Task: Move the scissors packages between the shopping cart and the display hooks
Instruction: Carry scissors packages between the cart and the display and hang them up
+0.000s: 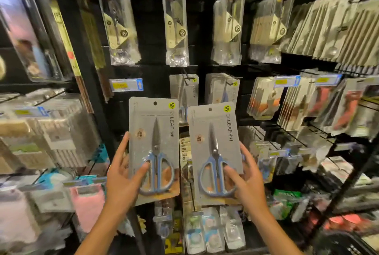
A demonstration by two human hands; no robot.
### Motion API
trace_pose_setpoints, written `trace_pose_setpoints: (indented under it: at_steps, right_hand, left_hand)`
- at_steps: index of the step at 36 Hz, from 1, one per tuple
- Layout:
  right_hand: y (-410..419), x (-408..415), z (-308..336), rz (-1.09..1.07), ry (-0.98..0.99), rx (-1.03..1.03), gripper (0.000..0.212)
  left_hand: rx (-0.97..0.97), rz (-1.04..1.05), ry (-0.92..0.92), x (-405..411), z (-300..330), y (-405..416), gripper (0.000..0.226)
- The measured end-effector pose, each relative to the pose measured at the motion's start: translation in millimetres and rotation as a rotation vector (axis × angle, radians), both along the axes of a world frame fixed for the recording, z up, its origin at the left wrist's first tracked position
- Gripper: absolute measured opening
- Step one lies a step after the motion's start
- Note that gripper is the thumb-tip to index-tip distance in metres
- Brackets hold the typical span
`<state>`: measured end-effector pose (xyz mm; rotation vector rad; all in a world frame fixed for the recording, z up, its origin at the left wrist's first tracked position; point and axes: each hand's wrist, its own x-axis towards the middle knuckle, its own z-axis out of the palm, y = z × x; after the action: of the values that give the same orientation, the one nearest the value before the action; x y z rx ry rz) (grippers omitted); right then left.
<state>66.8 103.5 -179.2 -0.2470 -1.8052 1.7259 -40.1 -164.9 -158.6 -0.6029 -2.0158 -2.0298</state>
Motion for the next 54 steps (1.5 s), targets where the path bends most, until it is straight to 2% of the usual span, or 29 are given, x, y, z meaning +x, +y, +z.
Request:
trace_pose_setpoints:
  at_steps: [14,24,33,54]
  right_hand:
    - [-5.7,-91.1,8.3,0.016,-0.010,-0.006,0.067]
    - [1.9,-140.3,9.7,0.022,0.028,0.059,0.068]
    - [18.0,-171.7,9.4,0.060,0.039,-0.026,0.069]
    - [29.7,-229.9,-1.6,0.112,0.020,0.097,0.074]
  left_hand:
    - [-0.016,0.011,-0.021,-74.1,13.5,-4.7,0.085]
    - [-0.015,0.028,0.053,-110.6,15.9,-1.0,0.087]
    - [0.004,0.072,0.060,-121.9,20.4,8.1,0.088]
    - [0.038,0.112,0.108,-136.5,36.6,28.4,0.087]
